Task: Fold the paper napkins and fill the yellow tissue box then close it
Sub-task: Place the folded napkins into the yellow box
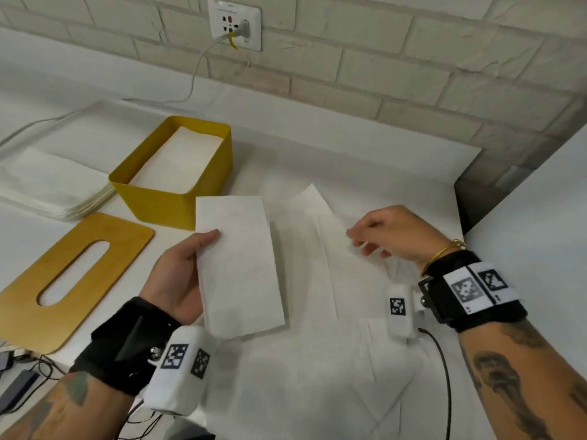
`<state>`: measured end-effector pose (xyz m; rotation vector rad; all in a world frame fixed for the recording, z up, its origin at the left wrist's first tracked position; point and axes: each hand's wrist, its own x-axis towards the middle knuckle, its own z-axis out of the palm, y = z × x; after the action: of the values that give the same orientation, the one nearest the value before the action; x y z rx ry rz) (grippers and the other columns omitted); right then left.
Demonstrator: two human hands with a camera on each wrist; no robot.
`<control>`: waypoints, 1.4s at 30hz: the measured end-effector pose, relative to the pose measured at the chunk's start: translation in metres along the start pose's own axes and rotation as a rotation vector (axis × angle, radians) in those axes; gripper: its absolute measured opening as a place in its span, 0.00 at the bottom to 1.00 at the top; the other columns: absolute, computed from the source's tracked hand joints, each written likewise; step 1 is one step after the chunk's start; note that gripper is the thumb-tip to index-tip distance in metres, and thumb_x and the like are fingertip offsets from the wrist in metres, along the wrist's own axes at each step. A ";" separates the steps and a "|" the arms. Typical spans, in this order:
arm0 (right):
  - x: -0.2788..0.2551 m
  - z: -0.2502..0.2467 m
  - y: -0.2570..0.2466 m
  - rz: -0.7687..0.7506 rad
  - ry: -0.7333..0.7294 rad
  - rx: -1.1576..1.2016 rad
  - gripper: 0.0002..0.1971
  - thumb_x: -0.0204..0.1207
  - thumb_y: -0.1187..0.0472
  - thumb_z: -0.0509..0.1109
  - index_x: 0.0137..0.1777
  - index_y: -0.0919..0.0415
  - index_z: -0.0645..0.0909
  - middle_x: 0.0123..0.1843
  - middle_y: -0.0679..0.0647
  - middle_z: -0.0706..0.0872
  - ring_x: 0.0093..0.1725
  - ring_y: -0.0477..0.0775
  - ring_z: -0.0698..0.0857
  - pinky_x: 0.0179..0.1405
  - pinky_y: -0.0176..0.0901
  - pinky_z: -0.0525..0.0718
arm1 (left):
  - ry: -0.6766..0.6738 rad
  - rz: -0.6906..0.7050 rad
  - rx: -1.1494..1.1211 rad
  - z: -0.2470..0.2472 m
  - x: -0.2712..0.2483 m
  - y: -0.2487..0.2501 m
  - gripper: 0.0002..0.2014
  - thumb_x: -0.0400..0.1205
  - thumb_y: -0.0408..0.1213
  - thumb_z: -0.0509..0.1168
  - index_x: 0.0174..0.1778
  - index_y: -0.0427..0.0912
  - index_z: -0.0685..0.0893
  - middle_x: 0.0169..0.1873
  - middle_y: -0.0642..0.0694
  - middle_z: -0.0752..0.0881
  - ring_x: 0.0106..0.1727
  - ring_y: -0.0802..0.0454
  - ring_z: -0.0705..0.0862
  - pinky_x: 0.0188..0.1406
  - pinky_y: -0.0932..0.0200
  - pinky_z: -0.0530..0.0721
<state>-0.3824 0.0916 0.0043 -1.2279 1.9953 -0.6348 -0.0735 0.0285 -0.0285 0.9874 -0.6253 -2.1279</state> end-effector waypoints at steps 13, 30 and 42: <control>0.016 -0.004 0.016 0.330 0.065 -0.236 0.22 0.72 0.42 0.79 0.41 0.64 0.85 0.34 0.53 0.89 0.31 0.50 0.84 0.26 0.38 0.73 | -0.068 0.014 -0.087 -0.008 0.003 -0.007 0.21 0.77 0.44 0.62 0.61 0.41 0.90 0.56 0.40 0.92 0.50 0.42 0.93 0.43 0.47 0.93; -0.028 -0.061 -0.042 -0.311 0.047 0.715 0.10 0.70 0.65 0.73 0.52 0.59 0.83 0.44 0.52 0.94 0.41 0.48 0.92 0.41 0.38 0.90 | -0.068 -0.001 -0.111 -0.005 0.006 -0.002 0.22 0.77 0.44 0.62 0.64 0.41 0.87 0.54 0.40 0.92 0.46 0.42 0.94 0.40 0.46 0.93; -0.005 0.020 -0.013 -0.053 -0.011 0.946 0.14 0.82 0.74 0.65 0.64 0.64 0.83 0.54 0.61 0.92 0.50 0.57 0.92 0.47 0.45 0.91 | -0.055 0.025 -0.159 -0.019 0.000 -0.006 0.19 0.82 0.43 0.59 0.44 0.42 0.96 0.51 0.39 0.93 0.44 0.42 0.94 0.41 0.45 0.93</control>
<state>-0.3578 0.0893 0.0022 -0.6782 1.3398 -1.3761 -0.0607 0.0292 -0.0437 0.8328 -0.4835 -2.1518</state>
